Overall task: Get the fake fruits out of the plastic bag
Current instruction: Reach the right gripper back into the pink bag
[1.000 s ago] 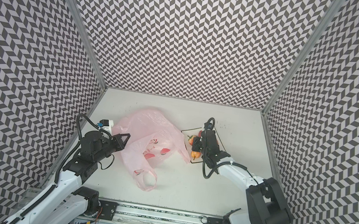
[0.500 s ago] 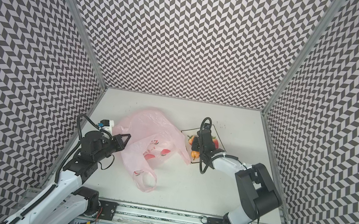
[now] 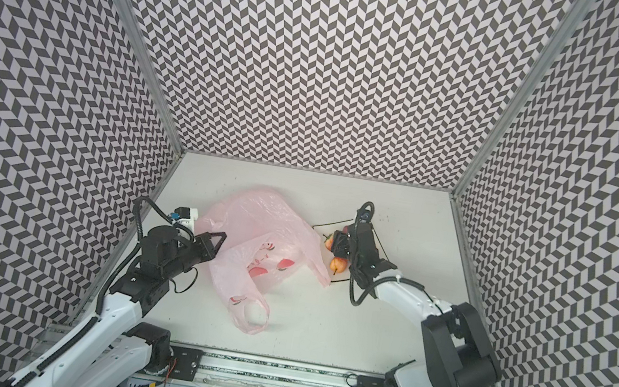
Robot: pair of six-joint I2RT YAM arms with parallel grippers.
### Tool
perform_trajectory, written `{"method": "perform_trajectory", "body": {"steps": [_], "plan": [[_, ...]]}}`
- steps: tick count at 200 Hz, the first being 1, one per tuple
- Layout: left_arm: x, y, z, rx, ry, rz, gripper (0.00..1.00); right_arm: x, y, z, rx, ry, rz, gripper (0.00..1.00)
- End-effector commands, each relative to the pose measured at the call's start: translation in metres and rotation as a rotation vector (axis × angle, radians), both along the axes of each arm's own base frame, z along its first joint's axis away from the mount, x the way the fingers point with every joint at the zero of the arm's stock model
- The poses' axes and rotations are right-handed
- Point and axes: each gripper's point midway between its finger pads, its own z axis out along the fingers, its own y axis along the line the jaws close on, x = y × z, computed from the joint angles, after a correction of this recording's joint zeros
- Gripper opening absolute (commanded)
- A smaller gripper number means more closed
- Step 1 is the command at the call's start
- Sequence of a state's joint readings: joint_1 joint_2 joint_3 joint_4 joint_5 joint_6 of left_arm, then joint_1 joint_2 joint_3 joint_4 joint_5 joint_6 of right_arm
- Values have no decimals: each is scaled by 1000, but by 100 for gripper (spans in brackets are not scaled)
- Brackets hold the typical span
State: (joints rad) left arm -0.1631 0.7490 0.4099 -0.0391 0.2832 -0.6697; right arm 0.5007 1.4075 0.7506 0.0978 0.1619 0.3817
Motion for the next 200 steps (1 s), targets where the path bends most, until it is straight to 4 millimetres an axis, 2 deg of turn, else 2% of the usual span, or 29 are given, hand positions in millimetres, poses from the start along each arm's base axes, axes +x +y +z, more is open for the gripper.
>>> {"method": "perform_trajectory", "body": {"steps": [1, 23, 52, 73, 91, 124, 142, 173, 200], "plan": [[3, 0, 14, 7, -40, -9, 0, -14, 10, 33, 75, -86, 91, 69], [3, 0, 15, 7, -41, -10, 0, -42, 31, 65, 172, -181, 240, 65], [4, -1, 15, 5, -42, -12, 0, -93, 75, 94, 273, -274, 471, 55], [4, -1, 14, 2, -38, -13, 0, -123, 107, 93, 290, -285, 575, 50], [4, -2, 14, 2, -37, -17, 0, -138, 132, 78, 301, -245, 628, 46], [3, -2, 17, -1, -39, -20, 0, -140, 166, 37, 282, -120, 641, 40], [3, -3, 20, -1, -44, -22, 0, -134, 185, 22, 279, -89, 630, 40], [3, -6, 36, 24, -66, -51, 0, -113, 205, 8, 274, -68, 571, 43], [-2, -21, 57, 38, -104, -127, 0, -92, 217, 3, 267, -88, 504, 48]]}}
